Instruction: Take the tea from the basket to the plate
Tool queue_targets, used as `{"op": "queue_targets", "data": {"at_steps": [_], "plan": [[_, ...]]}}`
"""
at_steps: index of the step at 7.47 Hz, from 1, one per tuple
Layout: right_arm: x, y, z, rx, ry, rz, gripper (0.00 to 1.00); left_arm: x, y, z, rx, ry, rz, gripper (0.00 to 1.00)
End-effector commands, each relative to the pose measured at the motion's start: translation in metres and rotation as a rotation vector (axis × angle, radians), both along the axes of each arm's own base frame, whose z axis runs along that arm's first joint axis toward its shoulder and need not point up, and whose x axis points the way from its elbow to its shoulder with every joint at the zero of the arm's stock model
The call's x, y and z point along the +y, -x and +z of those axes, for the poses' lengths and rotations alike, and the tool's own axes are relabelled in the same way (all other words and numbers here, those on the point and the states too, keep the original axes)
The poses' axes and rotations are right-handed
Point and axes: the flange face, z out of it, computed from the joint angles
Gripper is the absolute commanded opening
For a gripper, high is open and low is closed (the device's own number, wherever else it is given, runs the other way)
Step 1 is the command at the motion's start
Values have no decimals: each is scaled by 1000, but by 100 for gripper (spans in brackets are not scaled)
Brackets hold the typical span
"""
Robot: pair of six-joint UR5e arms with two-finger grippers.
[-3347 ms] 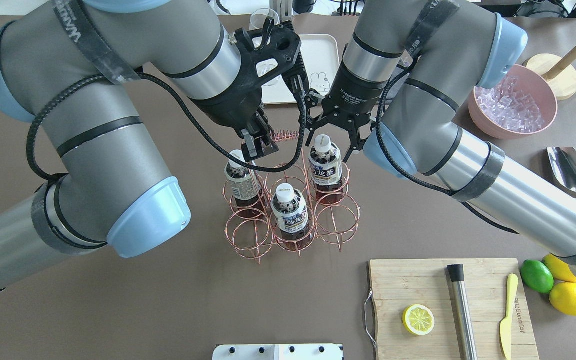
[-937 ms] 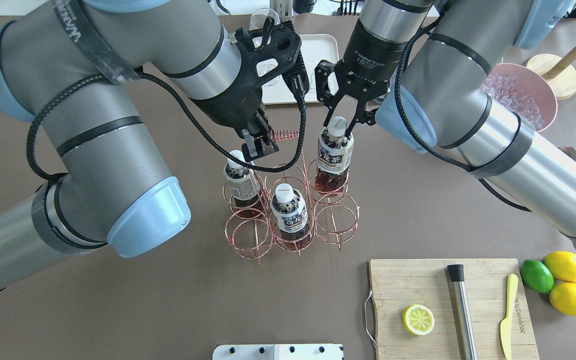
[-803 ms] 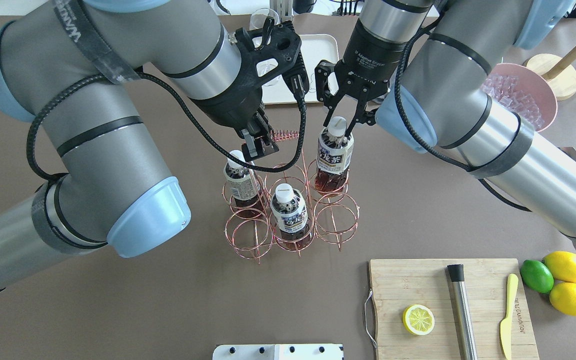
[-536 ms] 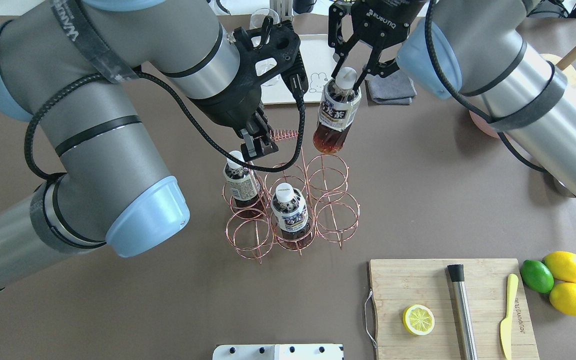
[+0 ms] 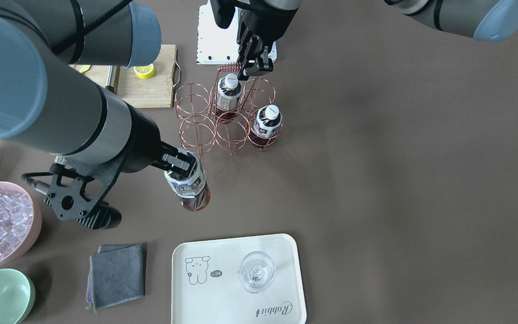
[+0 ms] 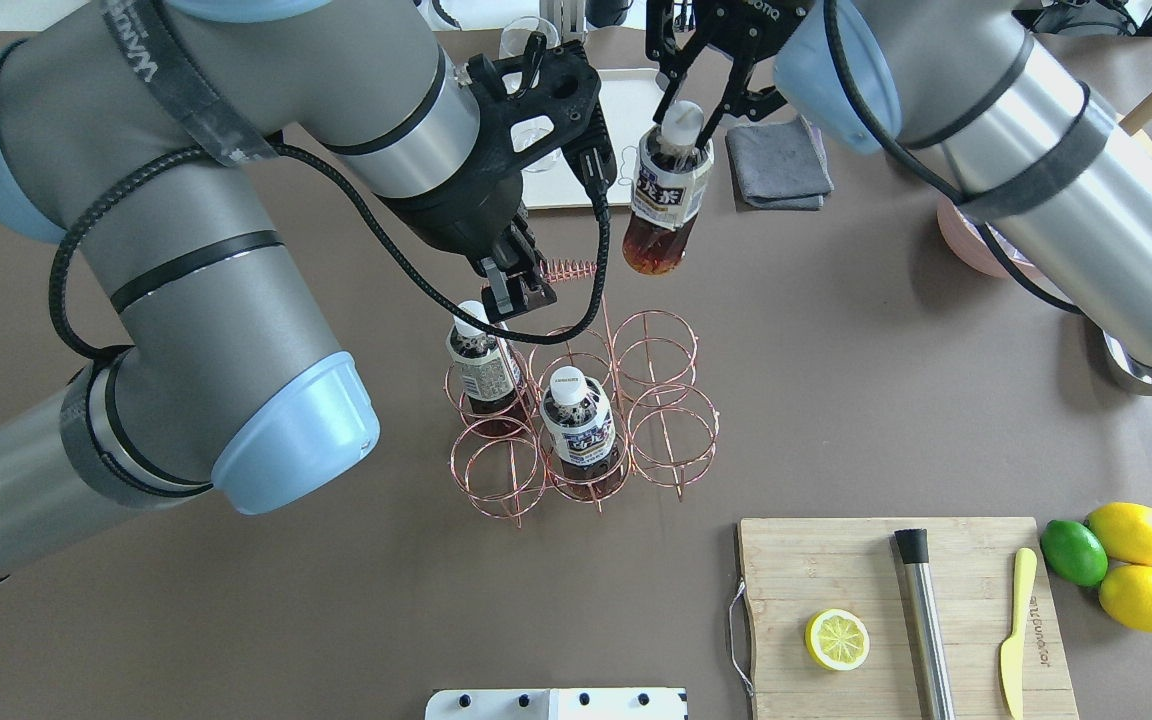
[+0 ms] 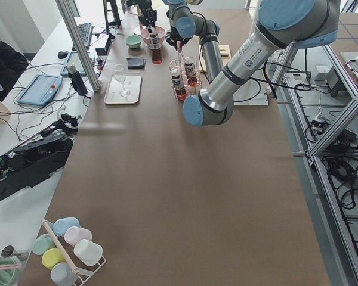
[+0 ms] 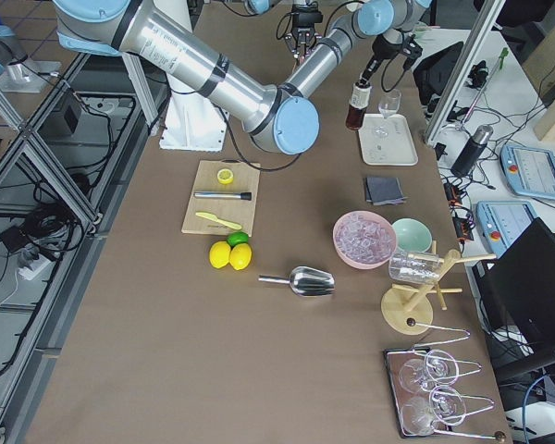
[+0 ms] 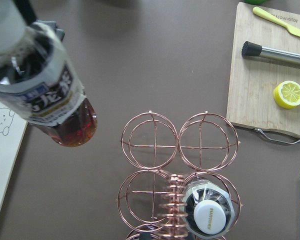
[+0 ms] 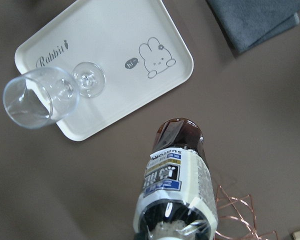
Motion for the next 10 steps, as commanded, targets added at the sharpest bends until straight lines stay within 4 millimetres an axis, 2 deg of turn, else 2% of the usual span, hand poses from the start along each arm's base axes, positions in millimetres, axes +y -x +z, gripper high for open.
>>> {"op": "queue_targets", "data": {"at_steps": [1,3,5,6,7,8,9,10], "plan": [[-76,9,72,7,-48,14,0,-4,18,-5,16,-8,-21,0],[-95,26,106,8,-90,15,0,-2,35,-5,28,-17,-37,0],[-106,57,86,32,-133,7,0,-12,52,4,28,-7,-56,0],[-108,66,86,29,-184,11,0,-24,67,10,27,7,-71,0],[-107,71,85,36,-211,14,0,-39,94,15,36,24,-91,0],[-102,86,80,45,-256,13,0,-49,116,29,35,44,-116,0],[-96,100,79,61,-290,13,0,-52,134,44,29,55,-143,0],[-98,101,82,65,-334,-6,0,-63,155,56,18,61,-181,0]]}}
